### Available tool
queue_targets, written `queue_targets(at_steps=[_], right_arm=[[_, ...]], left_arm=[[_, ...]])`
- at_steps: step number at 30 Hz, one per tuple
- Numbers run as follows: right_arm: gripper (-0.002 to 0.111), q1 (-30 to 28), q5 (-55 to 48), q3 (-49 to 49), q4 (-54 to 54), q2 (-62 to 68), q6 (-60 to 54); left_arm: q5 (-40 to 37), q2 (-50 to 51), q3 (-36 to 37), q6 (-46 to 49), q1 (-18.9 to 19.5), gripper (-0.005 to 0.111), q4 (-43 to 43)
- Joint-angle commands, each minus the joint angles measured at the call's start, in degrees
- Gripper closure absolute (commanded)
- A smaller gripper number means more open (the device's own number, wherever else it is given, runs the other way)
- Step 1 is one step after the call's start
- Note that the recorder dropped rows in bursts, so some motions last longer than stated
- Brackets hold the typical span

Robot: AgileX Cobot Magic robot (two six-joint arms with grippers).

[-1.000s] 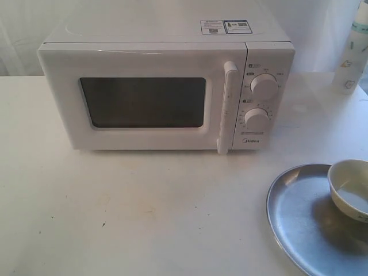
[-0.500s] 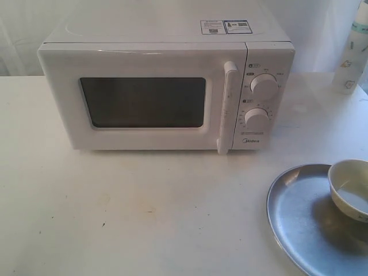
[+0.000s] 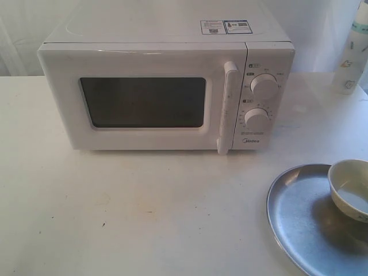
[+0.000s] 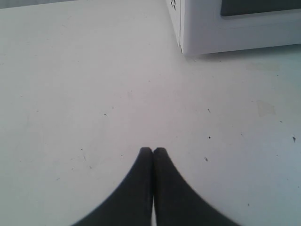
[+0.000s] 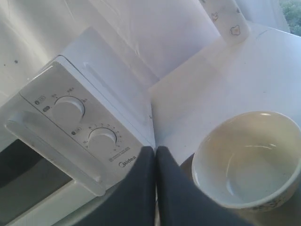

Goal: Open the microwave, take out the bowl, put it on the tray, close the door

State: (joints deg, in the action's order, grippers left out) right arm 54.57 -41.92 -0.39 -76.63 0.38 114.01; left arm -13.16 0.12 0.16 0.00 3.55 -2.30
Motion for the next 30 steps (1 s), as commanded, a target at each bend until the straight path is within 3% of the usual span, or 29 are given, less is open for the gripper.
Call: queue_targets(at_steps=[1, 10, 20, 25, 30], right_arm=[[0.108, -0.31, -1.24, 0.39, 0.72, -0.38, -0.14], [0.108, -0.31, -6.99, 0.39, 2.22, -0.38, -9.43], [0.108, -0.31, -7.11, 0.39, 2.65, -0.38, -9.94], [0.108, -0.31, -1.62, 0.39, 4.95, -0.38, -8.79], [0.108, -0.31, 10.38, 0.39, 12.89, -0.38, -6.53]], left_arm=[[-0.18, -0.12, -0.16, 0.0, -0.27, 0.107, -0.72], [-0.18, -0.12, -0.16, 0.0, -0.27, 0.107, -0.72], [-0.18, -0.12, -0.16, 0.0, -0.27, 0.107, -0.72], [-0.18, -0.12, -0.16, 0.0, -0.27, 0.107, -0.72], [-0.18, -0.12, -0.16, 0.0, -0.27, 0.107, -0.72]])
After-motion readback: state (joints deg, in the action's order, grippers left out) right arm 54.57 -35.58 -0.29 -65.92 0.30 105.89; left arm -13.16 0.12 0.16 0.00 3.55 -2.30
